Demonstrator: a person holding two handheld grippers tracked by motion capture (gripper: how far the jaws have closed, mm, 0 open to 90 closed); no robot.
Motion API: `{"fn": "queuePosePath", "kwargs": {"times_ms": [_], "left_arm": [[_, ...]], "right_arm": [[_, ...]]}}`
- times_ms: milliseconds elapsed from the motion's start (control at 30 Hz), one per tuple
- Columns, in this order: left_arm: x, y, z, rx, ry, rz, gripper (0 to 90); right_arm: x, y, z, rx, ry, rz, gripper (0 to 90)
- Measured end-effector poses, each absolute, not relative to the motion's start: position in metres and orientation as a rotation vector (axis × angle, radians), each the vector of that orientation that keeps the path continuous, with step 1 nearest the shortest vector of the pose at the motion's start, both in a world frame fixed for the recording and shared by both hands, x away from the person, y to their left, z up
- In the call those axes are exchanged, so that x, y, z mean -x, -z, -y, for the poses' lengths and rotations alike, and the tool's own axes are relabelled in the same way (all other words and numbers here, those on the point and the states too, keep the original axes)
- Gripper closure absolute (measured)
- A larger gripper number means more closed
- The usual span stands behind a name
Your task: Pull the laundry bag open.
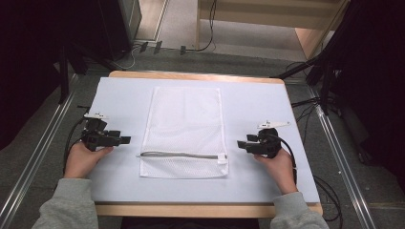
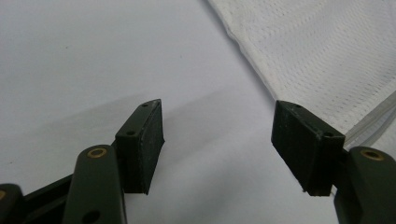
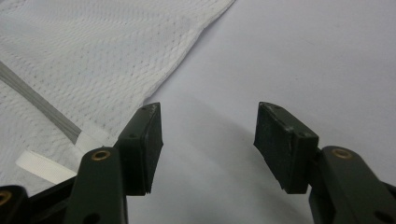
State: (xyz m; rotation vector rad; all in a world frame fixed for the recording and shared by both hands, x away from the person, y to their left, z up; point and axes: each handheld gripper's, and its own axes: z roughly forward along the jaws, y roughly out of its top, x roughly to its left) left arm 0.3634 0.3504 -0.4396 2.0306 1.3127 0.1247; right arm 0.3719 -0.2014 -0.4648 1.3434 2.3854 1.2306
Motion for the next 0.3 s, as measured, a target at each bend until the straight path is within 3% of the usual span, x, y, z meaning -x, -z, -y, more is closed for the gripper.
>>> {"fn": "queuePosePath", "kwargs": {"times_ms": [300], "left_arm": [[-0.3647,0.4410,-0.3500,-2.045,-0.135,-1.321,33.7]], "right_arm": [[-0.3729,0.4665,0.2033,-1.353,-1.205,-2.382,40.2]]}}
